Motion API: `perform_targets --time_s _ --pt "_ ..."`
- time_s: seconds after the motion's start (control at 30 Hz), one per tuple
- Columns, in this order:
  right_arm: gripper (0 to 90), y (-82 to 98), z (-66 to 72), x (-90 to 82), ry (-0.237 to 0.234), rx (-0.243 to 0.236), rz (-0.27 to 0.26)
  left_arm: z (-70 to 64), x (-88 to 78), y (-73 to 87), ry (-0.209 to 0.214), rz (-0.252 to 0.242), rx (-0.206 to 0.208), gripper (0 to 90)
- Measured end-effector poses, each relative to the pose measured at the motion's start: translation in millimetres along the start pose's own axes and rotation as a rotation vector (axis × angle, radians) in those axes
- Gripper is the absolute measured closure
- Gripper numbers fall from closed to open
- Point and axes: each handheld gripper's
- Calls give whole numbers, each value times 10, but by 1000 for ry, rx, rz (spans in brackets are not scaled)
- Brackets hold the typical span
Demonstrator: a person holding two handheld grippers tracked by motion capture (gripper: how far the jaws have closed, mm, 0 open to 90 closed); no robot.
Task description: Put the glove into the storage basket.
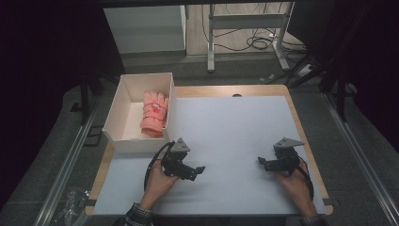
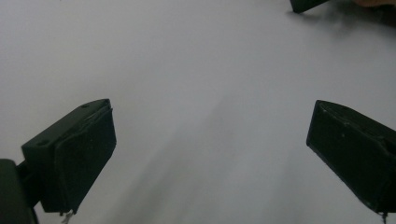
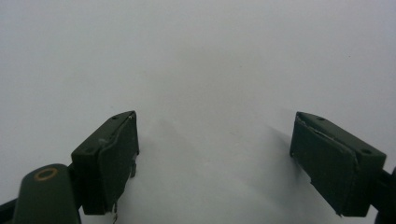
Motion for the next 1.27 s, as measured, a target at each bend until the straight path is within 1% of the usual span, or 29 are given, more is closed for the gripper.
perform_targets --time_s 0.3,0.43,0.5,0.7,0.97,1.07,1.13,1.27 --pt "159 0 0 0 0 0 0 35 108 188 15 25 -16 17" --pt "159 0 0 0 0 0 0 46 141 238 20 35 -8 18" --pt "159 0 0 0 0 0 0 46 162 269 24 40 -14 17" --pt "159 0 0 0 0 0 0 43 231 330 28 53 -6 17" --pt "159 0 0 0 0 0 0 18 248 330 10 60 9 12" --pt "159 0 0 0 0 0 0 -28 271 322 -22 89 50 2" --pt "159 1 0 0 0 0 0 -70 293 319 -51 105 81 0" --pt "158 2 -2 1 -1 1 0 -73 294 318 -54 108 85 0"
Point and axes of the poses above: each handheld gripper's, and its own axes: x roughly forward along the jaws, y roughly out of its underside, z roughly to its left, and after that the axes turned 1 degree about -x, right-handed
